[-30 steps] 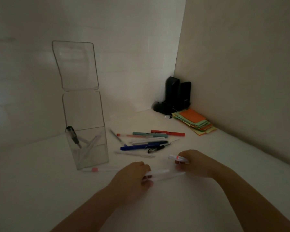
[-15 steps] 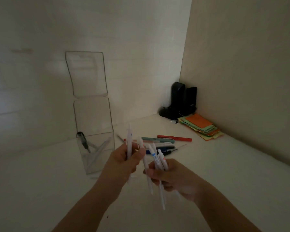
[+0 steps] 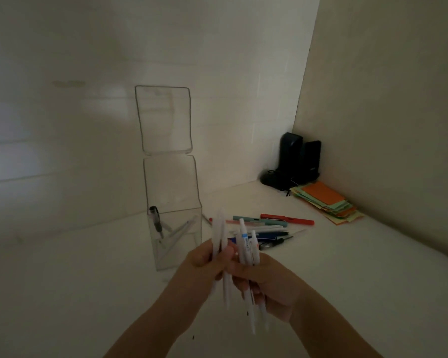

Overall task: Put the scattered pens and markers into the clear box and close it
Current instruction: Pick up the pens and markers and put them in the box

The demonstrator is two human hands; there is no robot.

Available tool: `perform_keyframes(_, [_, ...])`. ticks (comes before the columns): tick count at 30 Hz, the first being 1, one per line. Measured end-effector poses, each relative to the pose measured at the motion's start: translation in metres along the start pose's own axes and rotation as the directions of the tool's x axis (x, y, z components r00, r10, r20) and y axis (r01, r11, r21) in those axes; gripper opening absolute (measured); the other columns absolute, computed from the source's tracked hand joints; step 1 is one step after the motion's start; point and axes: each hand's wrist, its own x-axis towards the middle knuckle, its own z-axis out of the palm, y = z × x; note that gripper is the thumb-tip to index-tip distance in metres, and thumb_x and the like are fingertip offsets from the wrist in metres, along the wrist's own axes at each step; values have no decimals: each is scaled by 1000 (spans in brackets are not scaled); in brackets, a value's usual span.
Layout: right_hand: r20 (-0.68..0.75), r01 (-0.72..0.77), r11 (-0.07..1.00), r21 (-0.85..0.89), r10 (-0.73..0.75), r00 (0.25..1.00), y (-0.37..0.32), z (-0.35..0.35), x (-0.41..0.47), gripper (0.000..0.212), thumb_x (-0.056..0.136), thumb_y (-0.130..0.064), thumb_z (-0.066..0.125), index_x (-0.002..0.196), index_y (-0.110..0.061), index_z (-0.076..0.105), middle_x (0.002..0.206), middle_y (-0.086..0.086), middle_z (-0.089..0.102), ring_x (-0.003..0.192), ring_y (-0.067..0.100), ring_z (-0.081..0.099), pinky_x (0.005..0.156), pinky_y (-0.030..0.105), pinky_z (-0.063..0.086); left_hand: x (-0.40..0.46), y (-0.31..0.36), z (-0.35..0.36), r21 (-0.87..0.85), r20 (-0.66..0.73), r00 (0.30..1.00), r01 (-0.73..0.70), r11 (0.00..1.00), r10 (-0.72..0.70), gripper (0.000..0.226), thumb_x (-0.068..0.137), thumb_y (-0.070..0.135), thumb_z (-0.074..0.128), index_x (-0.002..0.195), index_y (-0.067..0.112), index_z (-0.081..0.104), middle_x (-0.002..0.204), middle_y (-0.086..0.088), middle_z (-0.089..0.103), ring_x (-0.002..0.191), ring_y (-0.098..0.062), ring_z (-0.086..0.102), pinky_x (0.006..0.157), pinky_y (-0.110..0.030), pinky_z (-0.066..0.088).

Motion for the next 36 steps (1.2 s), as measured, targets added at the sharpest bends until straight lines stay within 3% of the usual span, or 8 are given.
perform_keyframes(6, [41, 22, 981, 191, -30, 999, -8, 1, 3, 24, 80, -26, 57, 89, -10, 72, 64, -1, 63, 50, 7, 45, 41, 15, 35, 9, 1, -27, -298, -232, 973, -62, 953, -10, 18, 91, 14, 42, 79, 14, 56, 51, 6, 53, 52, -11, 52, 58, -24, 51])
perform_keyframes(12, [-75, 116, 904, 412, -93, 993, -28, 1, 20, 20, 78, -22, 56, 79, -5, 66, 63, 4, 56, 48, 8, 51, 38, 14, 39, -1, 3, -35, 8, -144, 985, -95, 995, 95, 24, 88, 4, 51, 82, 23, 64, 49, 9, 44, 42, -6, 36, 42, -16, 35])
perform_keyframes(18, [14, -8, 832, 555, 0, 1000, -20, 26, 32, 33, 79, -25, 60, 104, -4, 54, 61, 4, 55, 45, 6, 50, 38, 12, 42, -3, 11, -26, 21, -86, 954, -285, 958, 286, 19, 65, 3, 74, 73, 21, 71, 64, 12, 72, 65, 2, 65, 59, -9, 50])
perform_keyframes(21, [-35, -40, 881, 472, 65, 997, -19, 29, 31, 39, 78, -34, 60, 102, -3, 61, 63, 2, 61, 41, 3, 42, 32, 11, 34, 2, 20, -36, 68, -331, 886, -321, 945, 325, 11, 75, 3, 65, 70, 12, 65, 56, 14, 70, 53, 4, 60, 48, -6, 44])
perform_keyframes(24, [-157, 3, 912, 411, 67, 985, -21, 19, 26, 36, 78, -33, 58, 95, -2, 66, 63, 4, 61, 37, 5, 39, 30, 13, 29, 4, 31, -55, 99, -435, 843, -304, 947, 316, 12, 75, 27, 61, 66, 20, 65, 49, 14, 65, 42, 2, 48, 41, -7, 39])
perform_keyframes(28, [-311, 135, 964, 230, -59, 949, -33, 21, 25, 34, 90, -29, 48, 68, -10, 66, 60, 4, 63, 49, 11, 48, 44, 20, 41, 10, 40, -58, 171, -358, 883, -257, 951, 303, 33, 87, 28, 50, 55, 19, 55, 42, 10, 55, 38, 1, 42, 41, -6, 34])
perform_keyframes(31, [-445, 177, 980, -86, -197, 874, -60, 33, 31, 40, 90, -34, 46, 56, -17, 58, 63, 2, 58, 62, 16, 53, 62, 27, 44, 21, 61, -55, 282, -265, 880, -321, 904, 395, 37, 87, 37, 42, 53, 23, 49, 47, 10, 52, 44, 2, 44, 47, -3, 35])
perform_keyframes(36, [-445, 376, 842, -386, -527, 724, -113, 48, 57, 38, 92, -40, 42, 60, -20, 51, 54, -5, 48, 43, 0, 47, 48, 17, 40, 57, 97, -62, 427, -210, 889, -292, 856, 407, 33, 92, 41, 34, 73, 21, 53, 72, 9, 52, 60, 5, 46, 62, -15, 37])
